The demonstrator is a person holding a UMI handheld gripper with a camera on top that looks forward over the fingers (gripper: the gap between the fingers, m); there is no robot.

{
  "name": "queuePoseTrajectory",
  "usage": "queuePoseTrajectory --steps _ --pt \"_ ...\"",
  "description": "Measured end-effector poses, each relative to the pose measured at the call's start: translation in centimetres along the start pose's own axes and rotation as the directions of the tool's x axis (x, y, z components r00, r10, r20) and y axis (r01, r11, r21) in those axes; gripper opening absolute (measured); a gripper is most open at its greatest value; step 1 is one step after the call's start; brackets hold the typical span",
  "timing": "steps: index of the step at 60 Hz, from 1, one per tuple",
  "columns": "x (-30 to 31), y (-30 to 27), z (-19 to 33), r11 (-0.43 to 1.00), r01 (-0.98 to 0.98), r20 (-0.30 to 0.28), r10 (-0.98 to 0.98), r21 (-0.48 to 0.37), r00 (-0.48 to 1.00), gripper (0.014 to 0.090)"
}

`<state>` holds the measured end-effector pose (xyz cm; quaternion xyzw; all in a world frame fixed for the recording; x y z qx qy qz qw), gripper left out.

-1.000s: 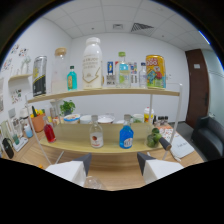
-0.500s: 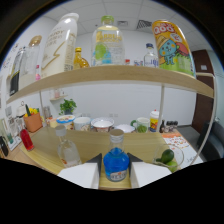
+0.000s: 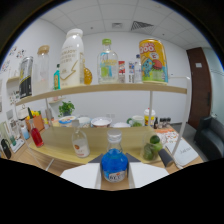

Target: Make me a cup of Mount Fuji.

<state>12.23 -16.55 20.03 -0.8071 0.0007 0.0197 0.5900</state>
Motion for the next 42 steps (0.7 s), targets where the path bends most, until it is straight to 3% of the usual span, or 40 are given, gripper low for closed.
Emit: queuePoseTrajectory --steps 11,20,32,42 --pt "-0.1 7.1 -2.4 0.994 -0.052 -0.049 0.048 -0.093 0.998 0.0363" --pt "-0.1 10.7 -2.3 0.992 0.018 -0.078 -0.028 -0.129 0.997 0.0363" --pt "0.0 10.7 -1.4 0.91 0.384 -0.098 -0.401 -0.156 0.911 0.0363" --pt "-0.2 9.6 -1.0 0.626 0.758 -0.099 -0.779 -0.183 0.62 0.0363"
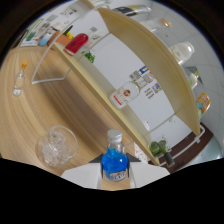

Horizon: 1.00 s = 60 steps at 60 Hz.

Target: Make me a cup of Mount Fuji.

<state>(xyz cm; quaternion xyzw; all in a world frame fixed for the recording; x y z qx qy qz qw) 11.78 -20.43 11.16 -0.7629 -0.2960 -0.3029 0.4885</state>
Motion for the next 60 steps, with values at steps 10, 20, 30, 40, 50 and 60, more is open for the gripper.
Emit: queuePoseTrajectory --steps 10,20,30,40,50,60 --pt "-0.1 -0.8 0.5 0.912 0.41 -0.058 -0.409 0.011 0.911 0.0363" --pt "-0.2 -1.6 0.4 0.727 0.687 -0.105 -0.682 0.008 0.724 0.036" --pt "-0.1 -1.4 0.8 0.6 0.799 -0.101 -0.798 -0.036 0.594 0.0361" --pt "0.1 -1.7 0.7 0.626 0.78 -0.097 -0.778 -0.028 0.621 0.0361" --pt "1.7 -3.6 -1.4 0.836 0.545 -0.083 -0.539 0.069 0.838 0.0364" --pt "4.6 -5.0 -4.1 0.971 0.088 0.024 -0.095 0.221 0.995 0.0367"
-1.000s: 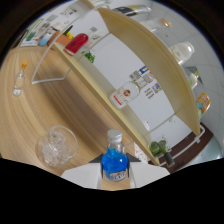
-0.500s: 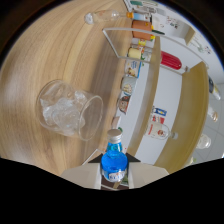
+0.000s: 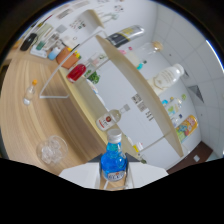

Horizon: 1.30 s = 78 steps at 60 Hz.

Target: Make me a cup of Mount Fuji.

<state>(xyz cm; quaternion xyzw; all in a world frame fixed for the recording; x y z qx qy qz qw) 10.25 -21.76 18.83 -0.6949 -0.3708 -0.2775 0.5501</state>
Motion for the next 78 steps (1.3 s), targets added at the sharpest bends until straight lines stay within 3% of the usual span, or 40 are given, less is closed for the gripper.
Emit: queuePoseTrajectory --steps 9,15,22,33,45,66,78 --pt "2.0 1.7 -2.1 0.891 -0.449 0.071 0.444 0.064 0.893 0.0367" --pt "2.8 5.3 -2.2 0.762 -0.647 0.078 0.644 0.031 0.761 0.0367" --pt "1.9 11.3 -1.1 0.658 -0.752 0.054 0.753 -0.046 0.656 0.0368" --pt "-0.7 18.2 0.7 0.578 -0.799 0.021 0.812 -0.166 0.583 0.0365" --pt "-2.2 21.7 2.3 0.546 -0.802 0.008 0.828 -0.243 0.561 0.0365" --pt "-4.1 23.9 2.9 0.507 -0.778 -0.012 0.835 -0.37 0.55 0.0373" --pt "-4.2 24.4 2.1 0.492 -0.786 -0.046 0.837 -0.374 0.546 0.038"
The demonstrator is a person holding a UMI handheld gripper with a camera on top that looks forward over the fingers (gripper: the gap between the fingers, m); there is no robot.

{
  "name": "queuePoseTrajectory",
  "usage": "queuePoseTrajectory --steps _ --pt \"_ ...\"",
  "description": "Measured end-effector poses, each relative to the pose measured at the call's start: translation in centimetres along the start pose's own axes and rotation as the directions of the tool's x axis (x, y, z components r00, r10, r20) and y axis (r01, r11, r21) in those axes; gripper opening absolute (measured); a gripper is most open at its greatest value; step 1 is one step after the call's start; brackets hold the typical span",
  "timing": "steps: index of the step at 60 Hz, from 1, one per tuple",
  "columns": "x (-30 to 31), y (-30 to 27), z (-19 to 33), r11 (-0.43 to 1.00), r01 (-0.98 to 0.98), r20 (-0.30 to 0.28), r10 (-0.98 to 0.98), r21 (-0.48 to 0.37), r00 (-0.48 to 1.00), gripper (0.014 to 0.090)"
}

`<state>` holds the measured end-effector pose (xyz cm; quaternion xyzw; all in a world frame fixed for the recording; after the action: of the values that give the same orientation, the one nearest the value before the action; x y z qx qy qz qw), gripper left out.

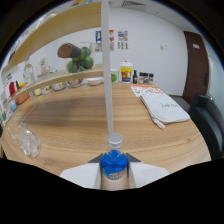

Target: Make me a cup of Mount Fuji.

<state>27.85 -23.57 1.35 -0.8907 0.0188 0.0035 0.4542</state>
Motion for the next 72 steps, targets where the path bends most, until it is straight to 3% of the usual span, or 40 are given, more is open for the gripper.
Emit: queuePoseTrajectory --steps 3,9,14,17,31,43,58,65,72 --pt "0.1 0.2 -0.2 1.0 0.002 -0.014 -0.002 -0.004 1.0 0.0392" --pt "0.5 0.4 -0.8 1.0 0.008 -0.056 -0.008 0.005 0.998 0.0513" --pt "0.6 -0.3 -2.1 1.0 -0.005 -0.093 0.007 0.024 0.996 0.0743" --pt "0.6 -1.1 -3.3 0.999 -0.019 -0.118 0.024 0.044 0.993 0.0821" --pt "-3.7 -6.9 -11.0 0.989 -0.019 -0.184 0.046 0.143 0.982 0.0855" --pt "-12.7 -9.8 -14.9 0.982 -0.041 -0.119 0.064 0.187 0.991 0.0854" --pt "-23.5 -10.8 -14.7 0.984 -0.03 -0.033 0.037 0.175 0.999 0.0852" --pt "-27.7 -15.0 -16.4 0.977 -0.025 0.006 0.024 0.214 1.0 0.0855" --pt "-30.1 -21.3 -19.1 0.96 0.017 -0.001 -0.018 0.278 1.0 0.0866"
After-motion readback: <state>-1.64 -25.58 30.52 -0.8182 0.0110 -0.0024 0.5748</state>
